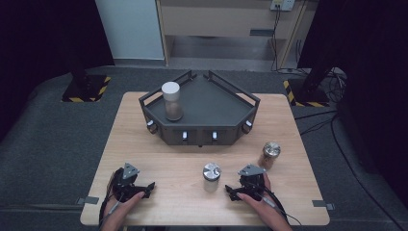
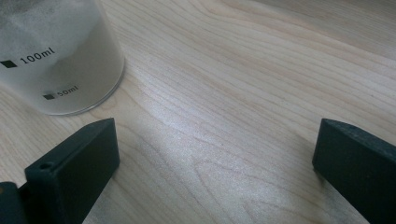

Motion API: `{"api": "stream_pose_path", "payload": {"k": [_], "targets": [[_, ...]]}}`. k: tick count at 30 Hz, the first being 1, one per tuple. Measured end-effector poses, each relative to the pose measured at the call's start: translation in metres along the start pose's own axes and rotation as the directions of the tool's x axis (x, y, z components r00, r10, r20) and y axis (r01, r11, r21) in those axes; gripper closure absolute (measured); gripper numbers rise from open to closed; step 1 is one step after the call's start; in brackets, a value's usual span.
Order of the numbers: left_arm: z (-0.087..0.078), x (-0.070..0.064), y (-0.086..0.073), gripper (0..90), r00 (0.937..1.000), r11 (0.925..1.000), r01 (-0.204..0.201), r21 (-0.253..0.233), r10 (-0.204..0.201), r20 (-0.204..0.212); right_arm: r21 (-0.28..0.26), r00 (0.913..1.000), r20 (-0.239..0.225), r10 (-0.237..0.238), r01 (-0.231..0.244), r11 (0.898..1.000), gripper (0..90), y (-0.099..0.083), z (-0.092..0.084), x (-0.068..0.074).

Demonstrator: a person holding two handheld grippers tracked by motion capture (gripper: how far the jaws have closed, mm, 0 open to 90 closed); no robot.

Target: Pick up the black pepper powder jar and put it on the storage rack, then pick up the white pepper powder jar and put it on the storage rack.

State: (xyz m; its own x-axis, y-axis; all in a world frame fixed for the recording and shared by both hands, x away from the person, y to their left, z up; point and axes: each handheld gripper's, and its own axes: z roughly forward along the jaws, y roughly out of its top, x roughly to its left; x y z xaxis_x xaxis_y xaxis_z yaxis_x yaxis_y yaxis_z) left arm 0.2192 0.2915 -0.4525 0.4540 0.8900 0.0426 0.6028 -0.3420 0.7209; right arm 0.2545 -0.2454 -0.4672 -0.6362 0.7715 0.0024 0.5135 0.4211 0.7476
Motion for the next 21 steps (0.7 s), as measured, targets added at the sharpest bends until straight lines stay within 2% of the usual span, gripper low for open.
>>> {"api": "stream_pose_path", "payload": {"k": [14,21], "targets": [[0.0007,0.0025,0.0008,0.0,1.0000,1.0000,-0.003,0.002,0.003,0.009,0.000,1.0000,0.003,0.001,-0.001,1.000,0.7,0.0000,-0.0002,0.0008],[0.0007,0.0025,0.0009,0.0,1.0000,1.0000,-0.003,0.002,0.003,0.010,-0.004,0.9998,-0.017,-0.009,0.009,1.000,1.6,-0.0020,-0.0021,-0.0026]]}}
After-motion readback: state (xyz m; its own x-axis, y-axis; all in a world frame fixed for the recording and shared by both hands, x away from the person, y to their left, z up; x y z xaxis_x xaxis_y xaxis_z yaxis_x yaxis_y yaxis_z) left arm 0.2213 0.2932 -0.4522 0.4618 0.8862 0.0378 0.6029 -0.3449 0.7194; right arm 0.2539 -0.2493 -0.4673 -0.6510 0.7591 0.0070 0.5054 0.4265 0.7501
